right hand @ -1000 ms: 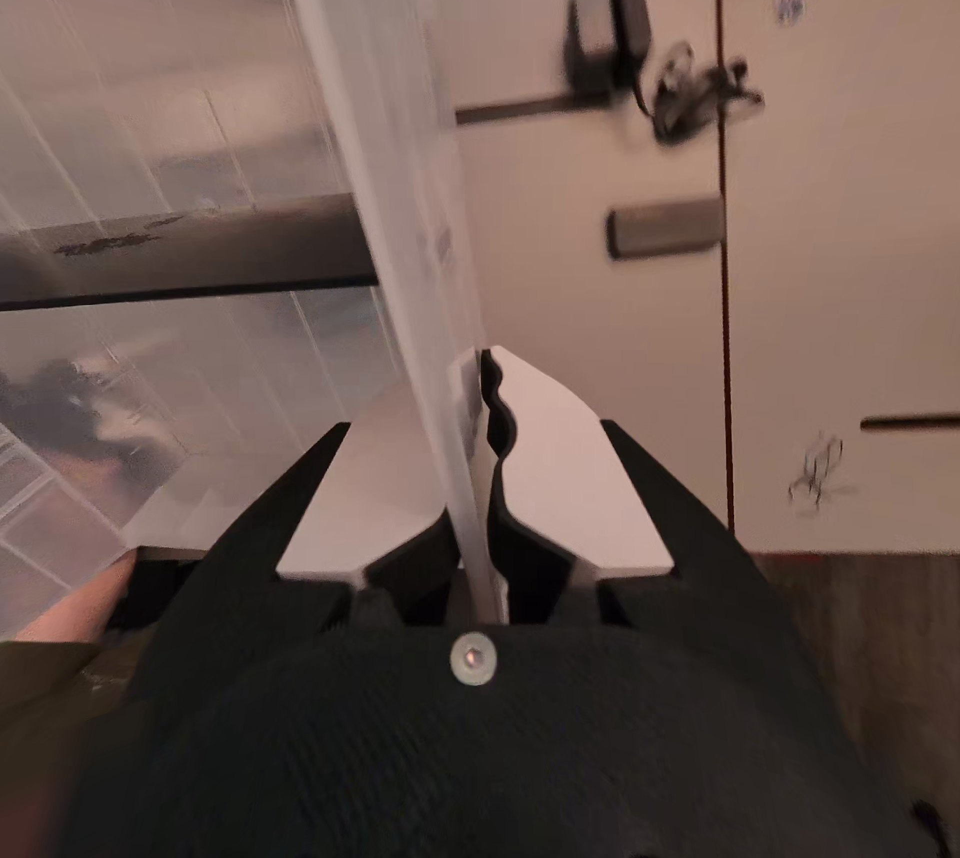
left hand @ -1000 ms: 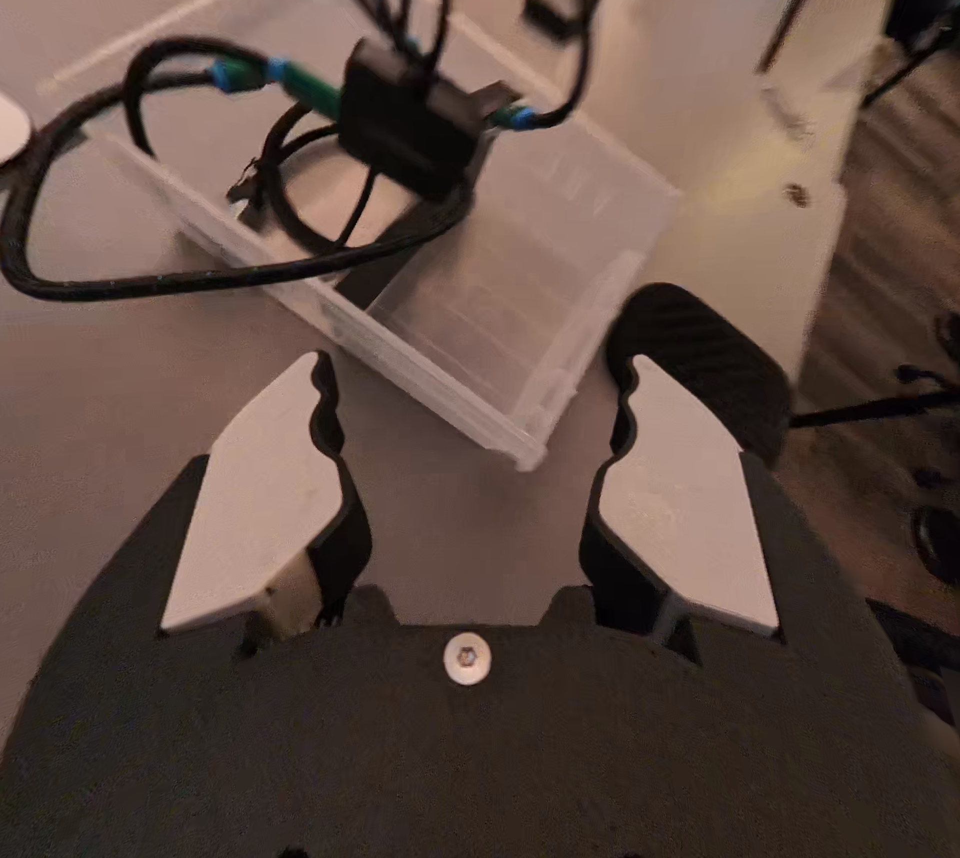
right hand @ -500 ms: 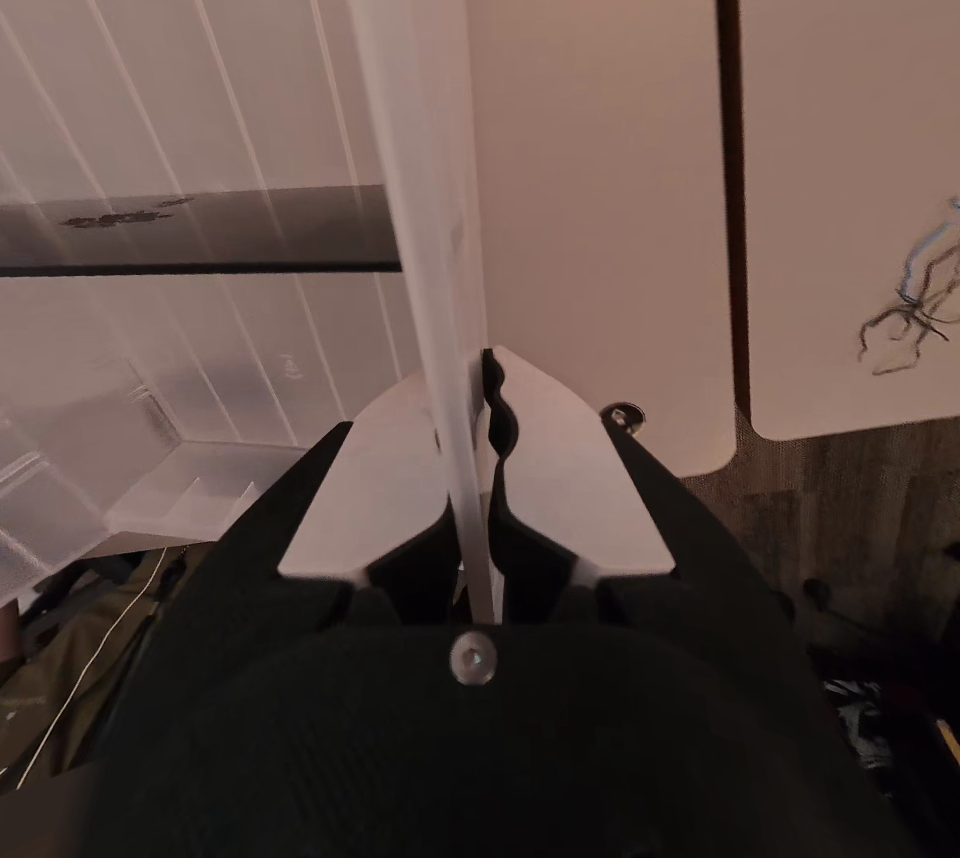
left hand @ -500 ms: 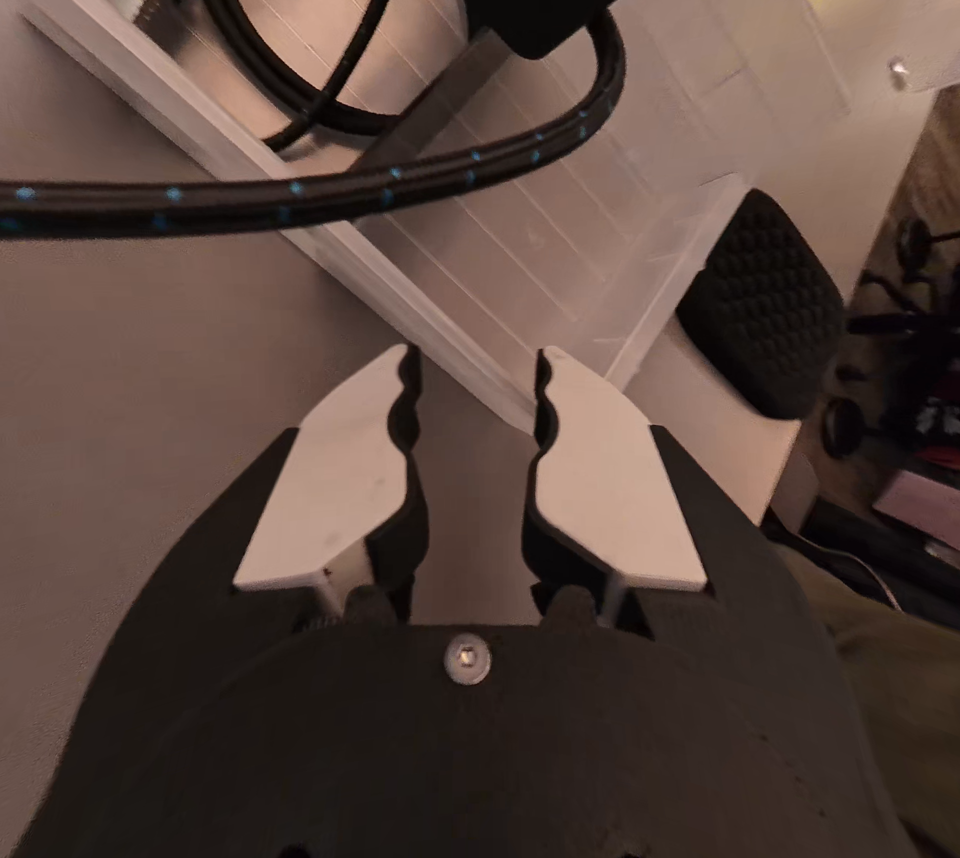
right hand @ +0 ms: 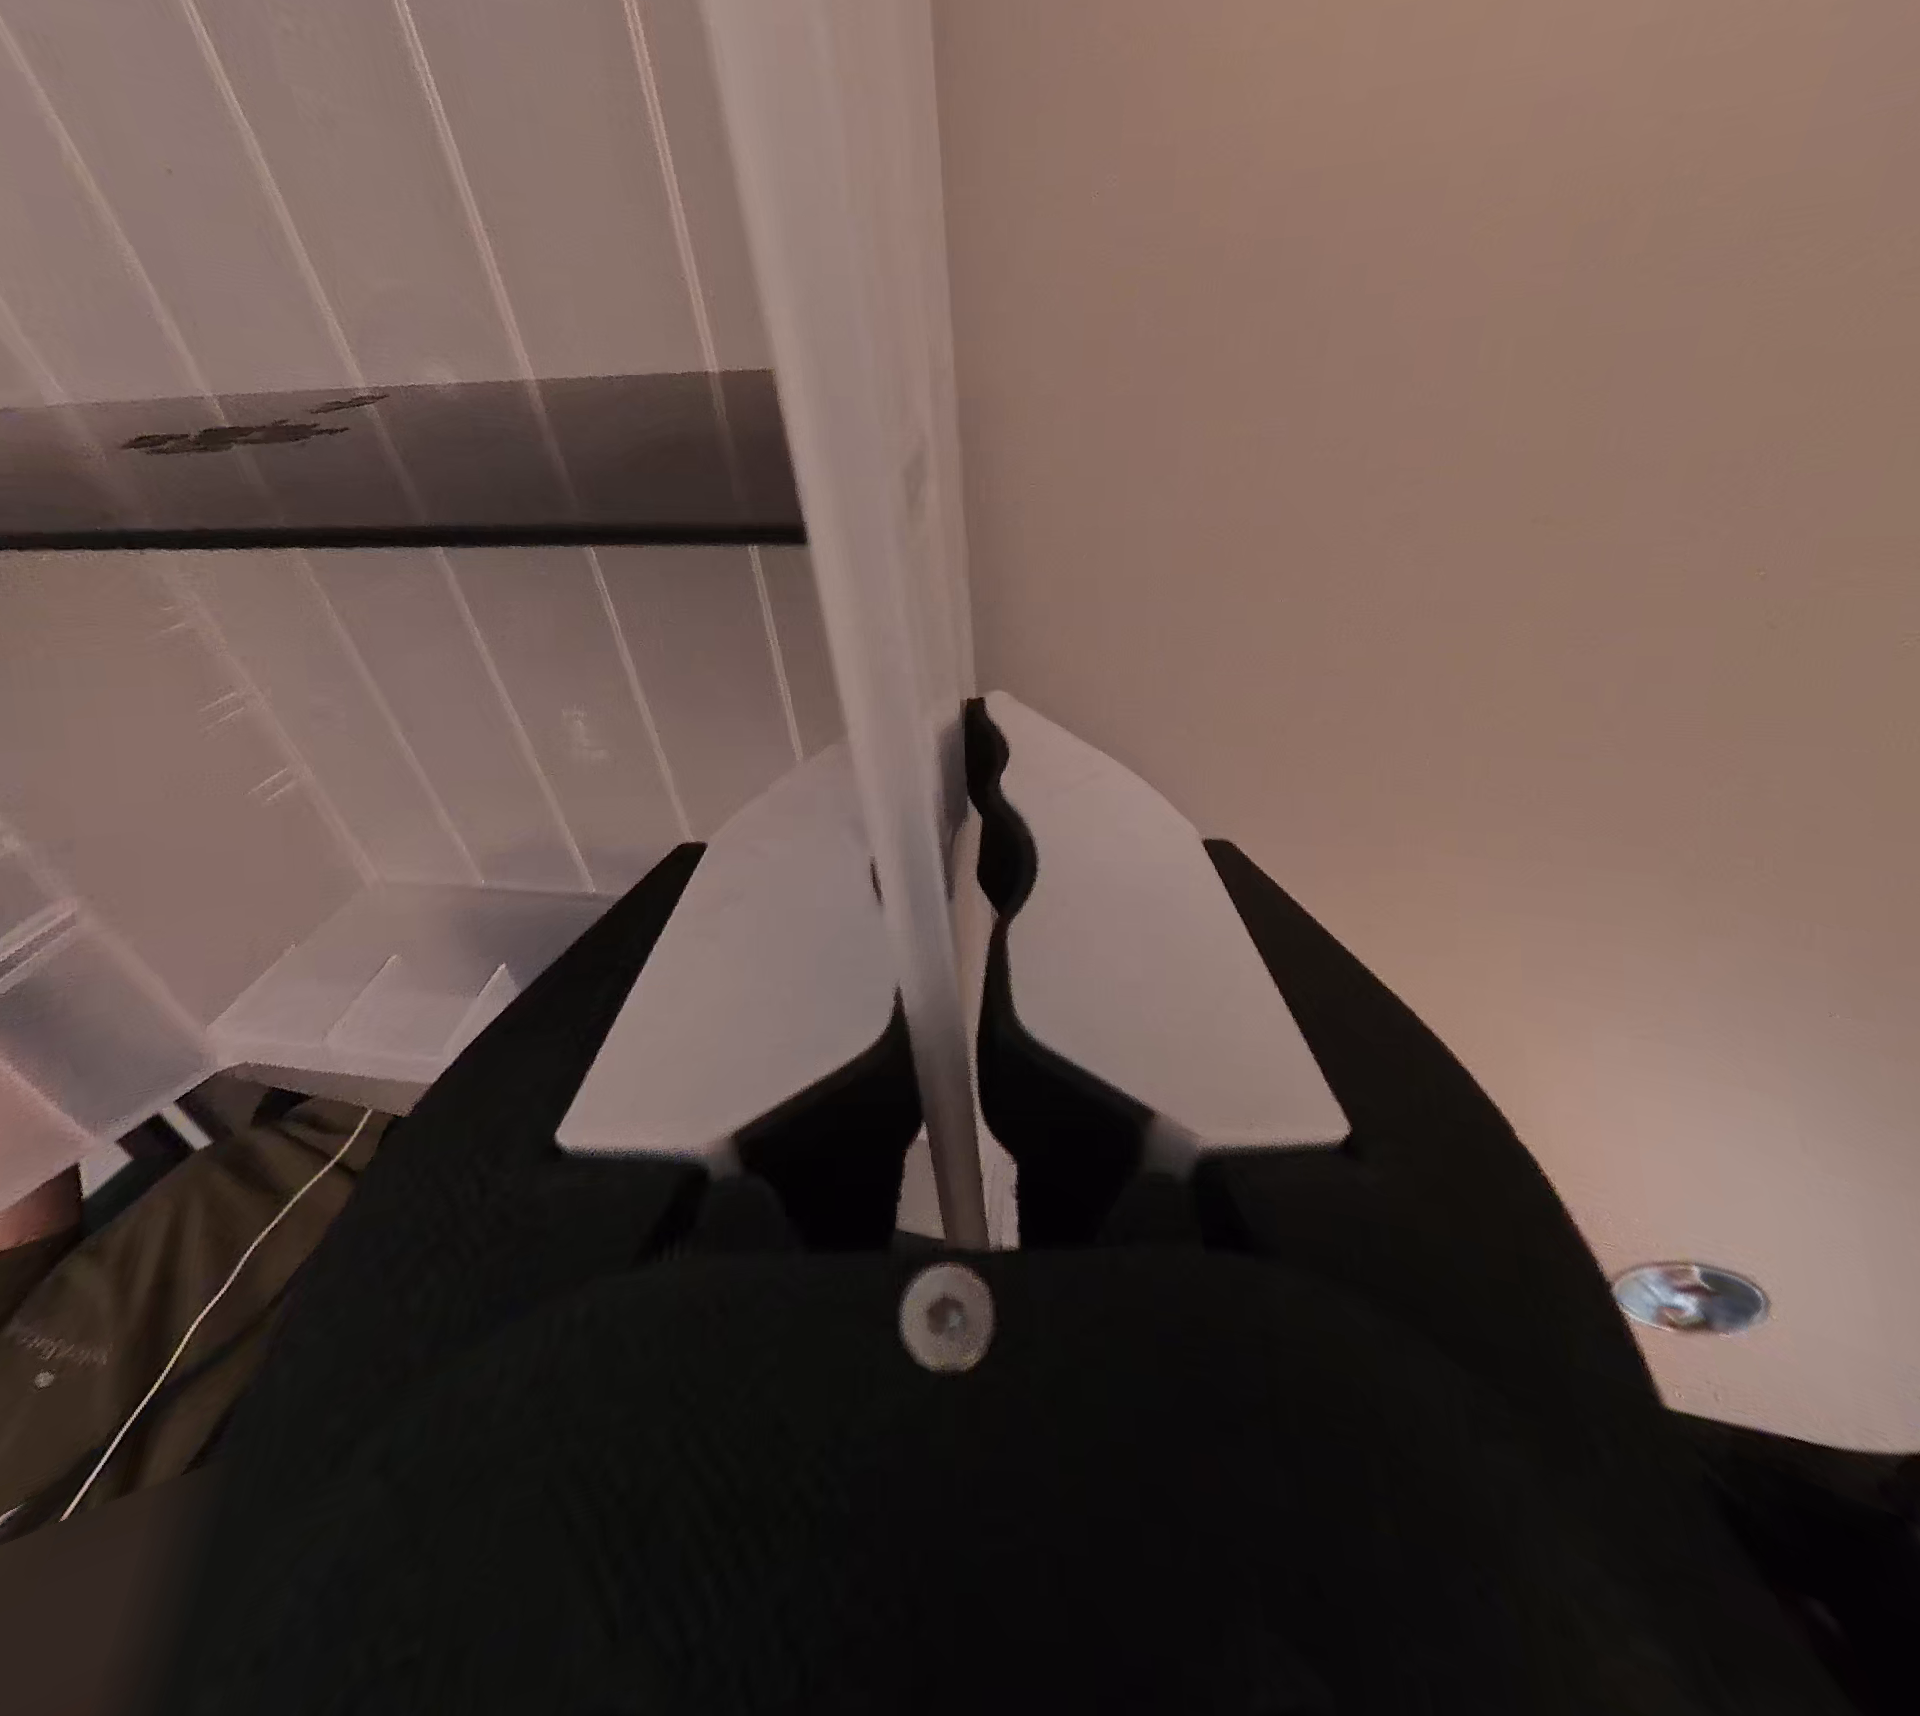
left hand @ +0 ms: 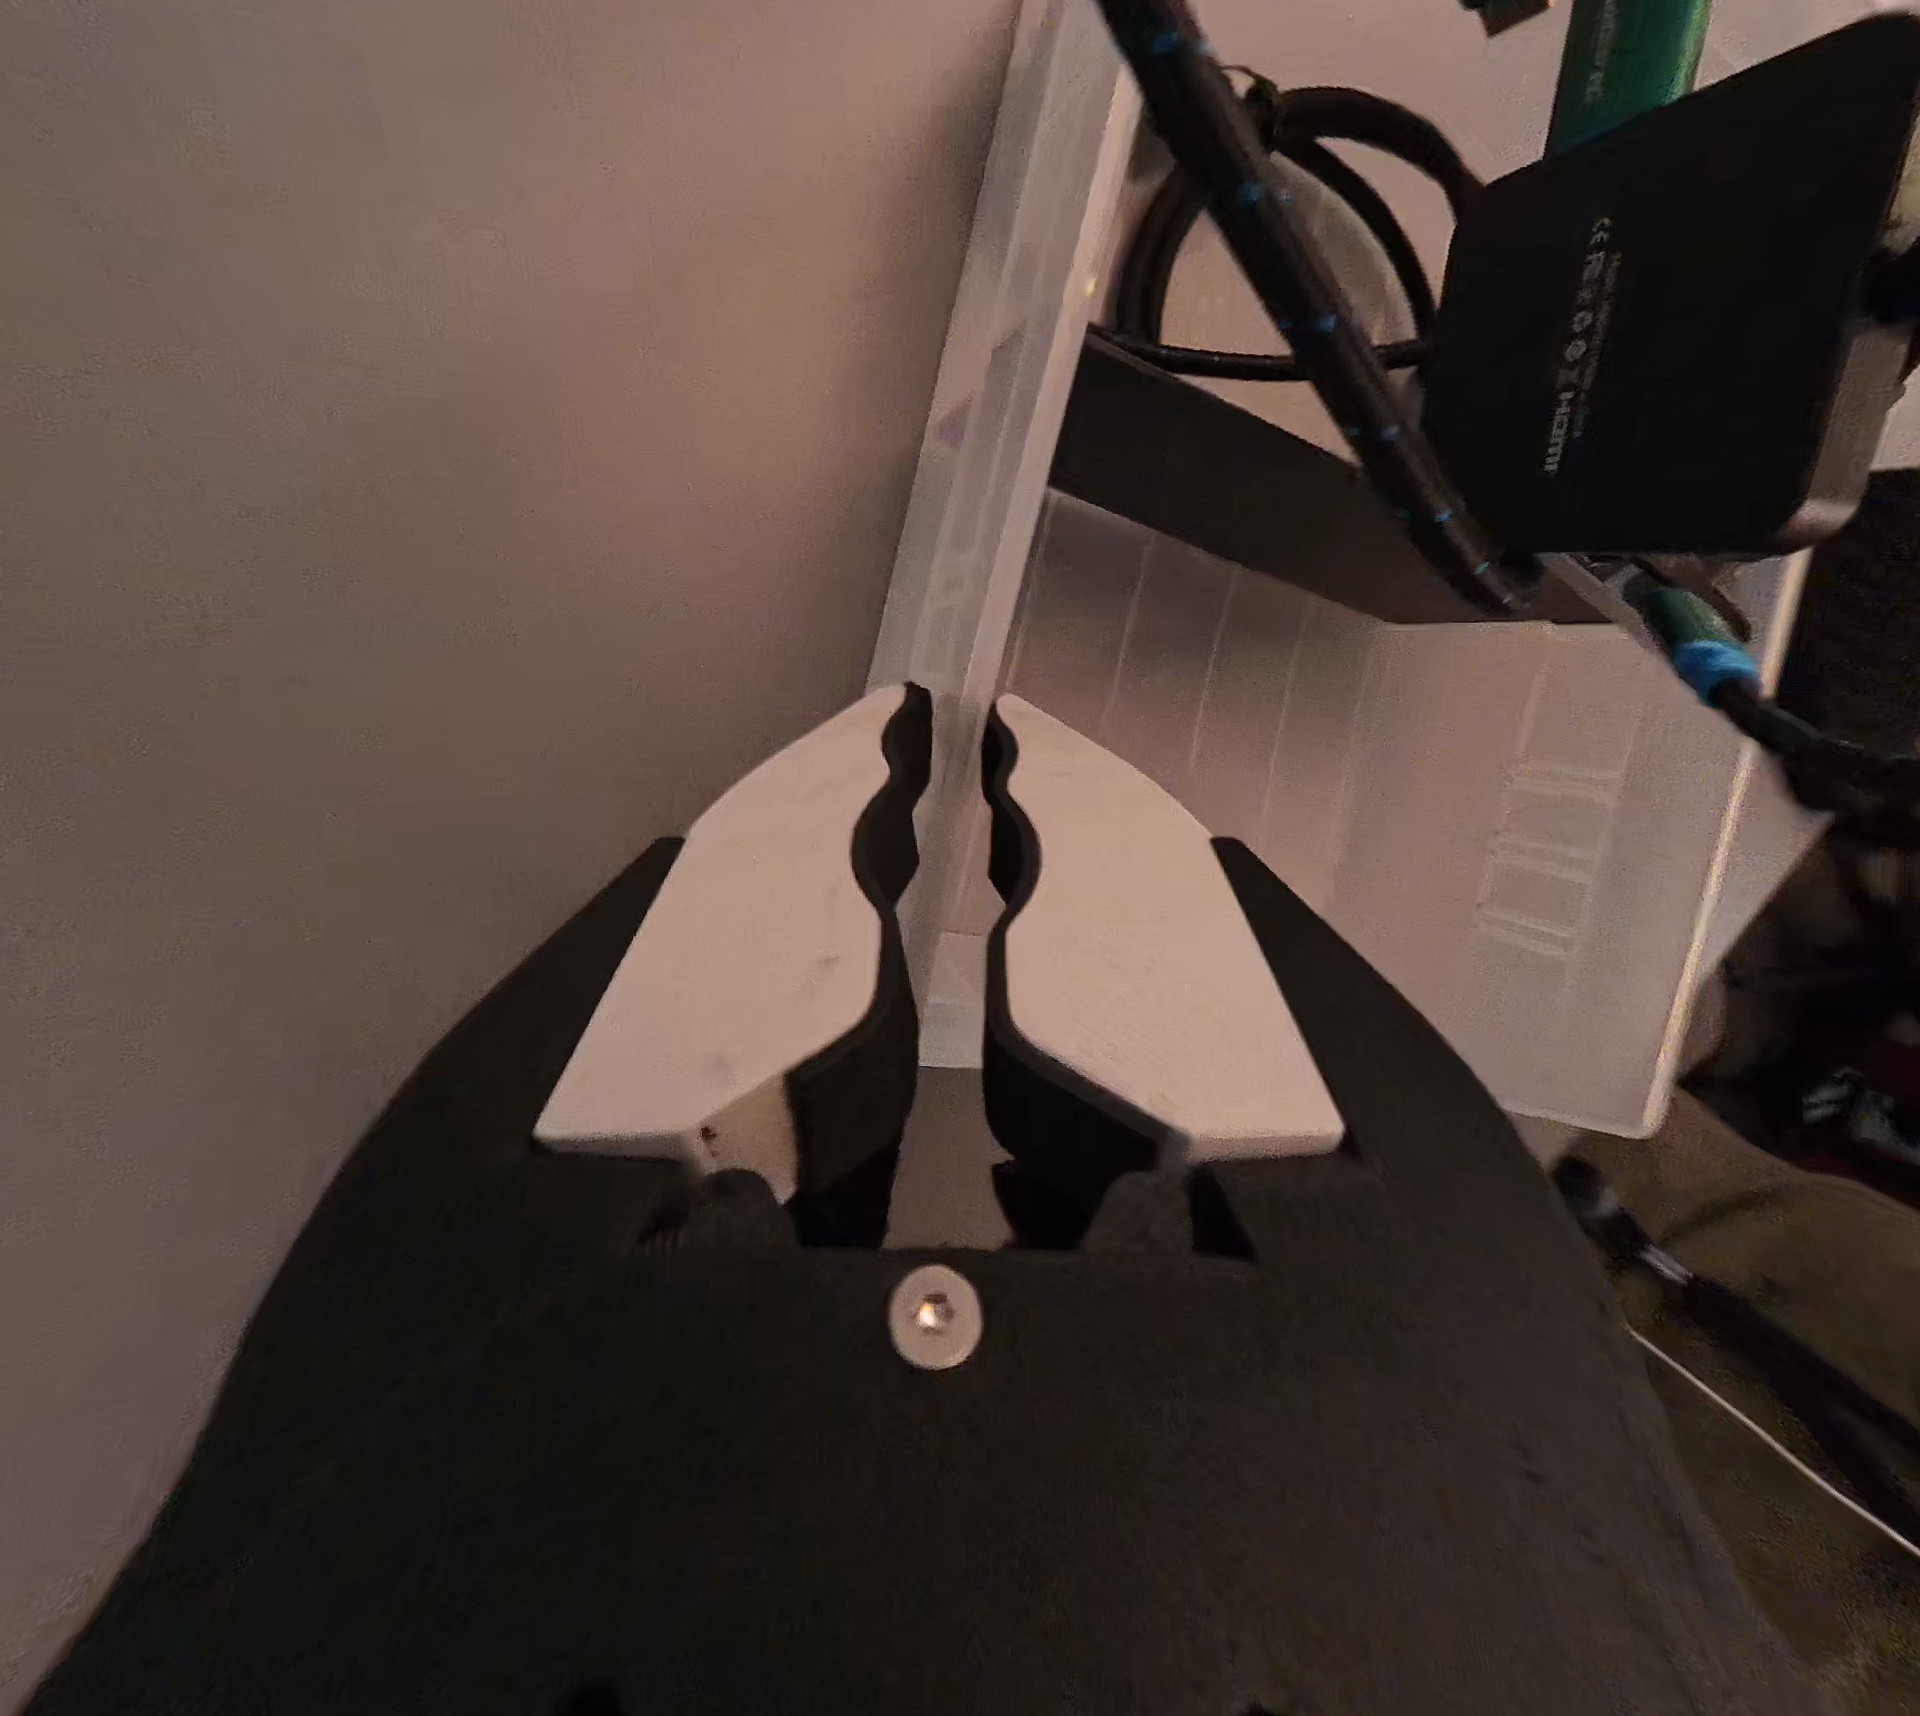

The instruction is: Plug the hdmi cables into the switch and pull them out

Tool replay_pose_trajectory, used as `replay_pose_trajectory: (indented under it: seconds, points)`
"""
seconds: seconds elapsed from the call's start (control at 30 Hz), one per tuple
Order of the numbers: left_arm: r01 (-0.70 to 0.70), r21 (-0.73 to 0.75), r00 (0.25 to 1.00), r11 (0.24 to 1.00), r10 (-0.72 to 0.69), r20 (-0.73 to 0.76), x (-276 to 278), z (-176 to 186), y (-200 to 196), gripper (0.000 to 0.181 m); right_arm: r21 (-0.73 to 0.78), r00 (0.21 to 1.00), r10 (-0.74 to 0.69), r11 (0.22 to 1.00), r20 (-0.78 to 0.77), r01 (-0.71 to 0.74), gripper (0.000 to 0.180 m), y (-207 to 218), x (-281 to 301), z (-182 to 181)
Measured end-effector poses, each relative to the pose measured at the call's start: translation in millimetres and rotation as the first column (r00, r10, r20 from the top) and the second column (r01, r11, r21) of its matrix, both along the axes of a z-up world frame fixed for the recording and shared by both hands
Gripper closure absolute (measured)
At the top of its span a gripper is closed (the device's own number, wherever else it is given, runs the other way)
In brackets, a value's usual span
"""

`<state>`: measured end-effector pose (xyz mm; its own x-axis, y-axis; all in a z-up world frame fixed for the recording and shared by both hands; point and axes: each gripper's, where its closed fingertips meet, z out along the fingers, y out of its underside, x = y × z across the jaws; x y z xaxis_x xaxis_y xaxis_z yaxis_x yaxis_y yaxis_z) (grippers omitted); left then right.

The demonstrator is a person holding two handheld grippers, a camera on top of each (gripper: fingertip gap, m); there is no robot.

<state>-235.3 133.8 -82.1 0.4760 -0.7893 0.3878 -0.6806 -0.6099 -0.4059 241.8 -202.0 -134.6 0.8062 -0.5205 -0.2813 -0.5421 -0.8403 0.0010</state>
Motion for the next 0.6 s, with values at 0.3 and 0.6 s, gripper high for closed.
replay_pose_trajectory:
  seconds: [0.3,0.6]
  points:
    - [-0.461,-0.018,0.887,0.887,0.461,-0.021,-163.2,2.5,43.6,0.172,-0.099,0.997,0.002,0.995,0.08,0.006,0.175,28.0,-10.6,-12.7]
    - [-0.433,-0.006,0.901,0.901,0.433,-0.017,-187.4,2.1,36.3,0.172,-0.138,0.998,0.011,0.99,0.059,-0.002,0.176,23.7,-12.3,-11.9]
